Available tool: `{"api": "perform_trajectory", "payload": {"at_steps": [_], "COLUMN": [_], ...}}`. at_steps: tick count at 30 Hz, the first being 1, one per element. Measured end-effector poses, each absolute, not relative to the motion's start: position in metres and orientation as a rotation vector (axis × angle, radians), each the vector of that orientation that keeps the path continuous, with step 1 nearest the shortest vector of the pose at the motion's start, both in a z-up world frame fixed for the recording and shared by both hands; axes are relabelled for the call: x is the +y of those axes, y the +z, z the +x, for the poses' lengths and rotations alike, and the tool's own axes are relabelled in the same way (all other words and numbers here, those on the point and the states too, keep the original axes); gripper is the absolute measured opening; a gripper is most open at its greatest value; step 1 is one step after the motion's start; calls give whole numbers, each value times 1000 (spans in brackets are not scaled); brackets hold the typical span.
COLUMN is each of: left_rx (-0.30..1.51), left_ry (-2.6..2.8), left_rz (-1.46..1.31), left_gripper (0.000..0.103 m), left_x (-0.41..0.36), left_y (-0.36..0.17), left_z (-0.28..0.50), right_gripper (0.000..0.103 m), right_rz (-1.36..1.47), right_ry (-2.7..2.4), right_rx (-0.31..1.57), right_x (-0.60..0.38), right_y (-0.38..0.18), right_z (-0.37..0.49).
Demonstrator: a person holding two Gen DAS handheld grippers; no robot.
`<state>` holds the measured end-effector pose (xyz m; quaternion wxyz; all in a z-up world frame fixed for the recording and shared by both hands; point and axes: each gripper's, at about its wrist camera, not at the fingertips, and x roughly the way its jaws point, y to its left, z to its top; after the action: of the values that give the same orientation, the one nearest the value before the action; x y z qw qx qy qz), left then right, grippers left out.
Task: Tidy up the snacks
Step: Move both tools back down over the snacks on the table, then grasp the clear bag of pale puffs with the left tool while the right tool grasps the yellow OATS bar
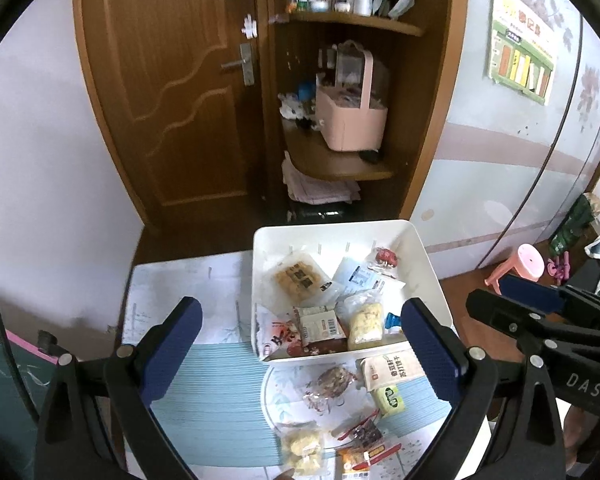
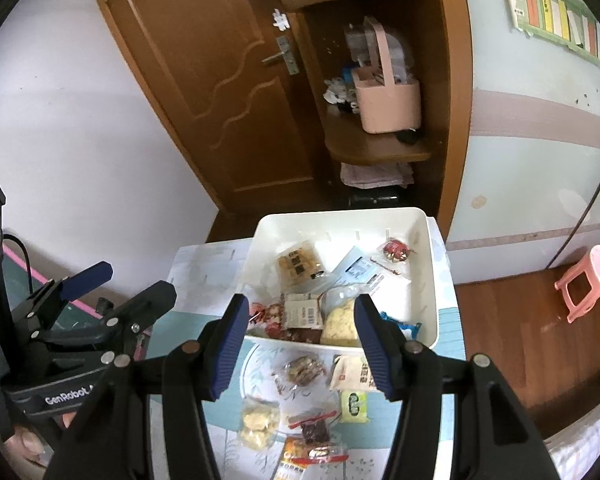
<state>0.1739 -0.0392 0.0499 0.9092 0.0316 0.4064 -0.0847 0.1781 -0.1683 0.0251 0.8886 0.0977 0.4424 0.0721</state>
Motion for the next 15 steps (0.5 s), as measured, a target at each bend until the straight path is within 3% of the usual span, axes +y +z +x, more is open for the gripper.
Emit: {"api": "perform_trajectory", "payload": {"at_steps": [8,15], "left_rx": [807,868], "left_ry": [-164,-167], "left_rz": [73,91], "left_gripper": [99,99], "left_x": [-31,-24], "left_y": [50,3], "left_z": [125,91], "right_gripper": [57,59], "right_rz": [211,170], "right_ry": [199,218], "right_rx": [908,986], "right_x": [-162,-151], "right_y": [23,-26], "right_z": [134,96]}}
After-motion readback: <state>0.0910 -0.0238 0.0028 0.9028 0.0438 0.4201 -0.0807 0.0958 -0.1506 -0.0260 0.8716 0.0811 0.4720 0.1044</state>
